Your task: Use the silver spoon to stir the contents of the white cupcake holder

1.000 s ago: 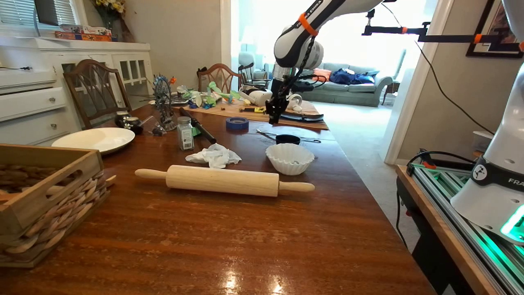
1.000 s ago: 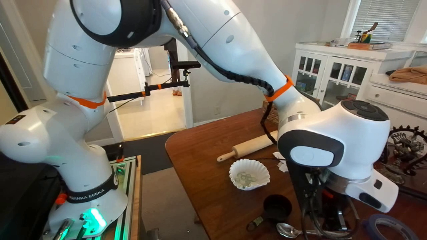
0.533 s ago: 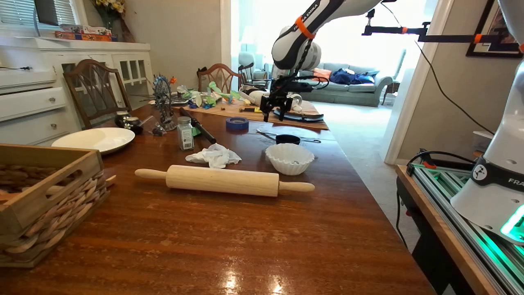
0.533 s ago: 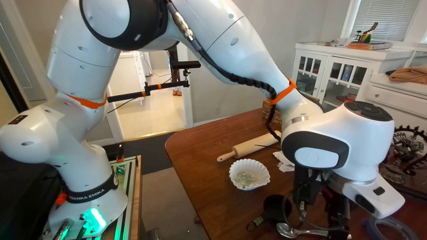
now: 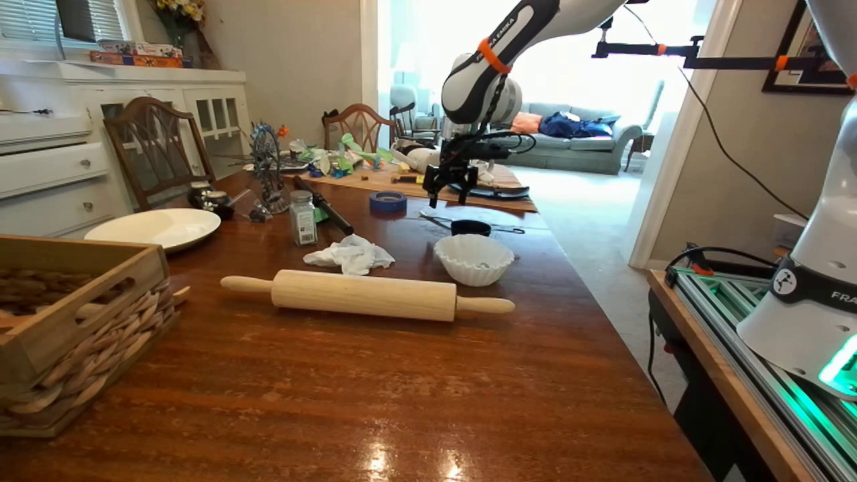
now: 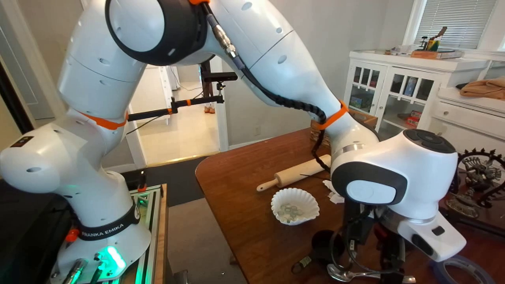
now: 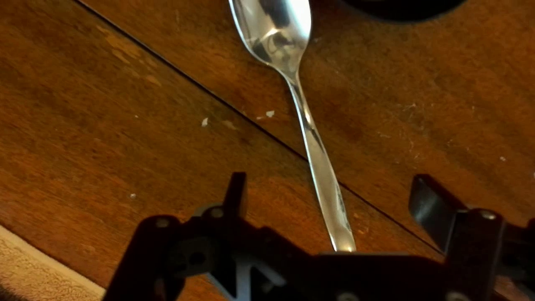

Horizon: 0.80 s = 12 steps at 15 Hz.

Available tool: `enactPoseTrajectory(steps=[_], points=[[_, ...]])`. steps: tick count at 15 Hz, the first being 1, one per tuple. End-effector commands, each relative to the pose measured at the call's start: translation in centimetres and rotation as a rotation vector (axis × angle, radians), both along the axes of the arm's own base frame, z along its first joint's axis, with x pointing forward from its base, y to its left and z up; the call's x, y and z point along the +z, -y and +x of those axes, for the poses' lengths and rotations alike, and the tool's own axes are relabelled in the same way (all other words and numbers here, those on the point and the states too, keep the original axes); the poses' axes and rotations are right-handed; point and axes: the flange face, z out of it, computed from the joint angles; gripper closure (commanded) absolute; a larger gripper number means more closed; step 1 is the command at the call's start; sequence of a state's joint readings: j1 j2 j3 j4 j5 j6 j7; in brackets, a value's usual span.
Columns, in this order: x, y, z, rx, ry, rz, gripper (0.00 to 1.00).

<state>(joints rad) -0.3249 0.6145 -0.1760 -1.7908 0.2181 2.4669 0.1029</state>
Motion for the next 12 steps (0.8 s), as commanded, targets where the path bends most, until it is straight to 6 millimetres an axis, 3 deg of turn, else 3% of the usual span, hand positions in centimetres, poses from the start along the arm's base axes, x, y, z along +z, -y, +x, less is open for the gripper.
enactPoseTrajectory(steps=[1, 12], points=[[-0.21, 0.01, 0.0, 0.002, -0.005, 0.0, 0.0], [-0.93, 0.14, 0.02, 0.035, -0.034, 0.03, 0.0]])
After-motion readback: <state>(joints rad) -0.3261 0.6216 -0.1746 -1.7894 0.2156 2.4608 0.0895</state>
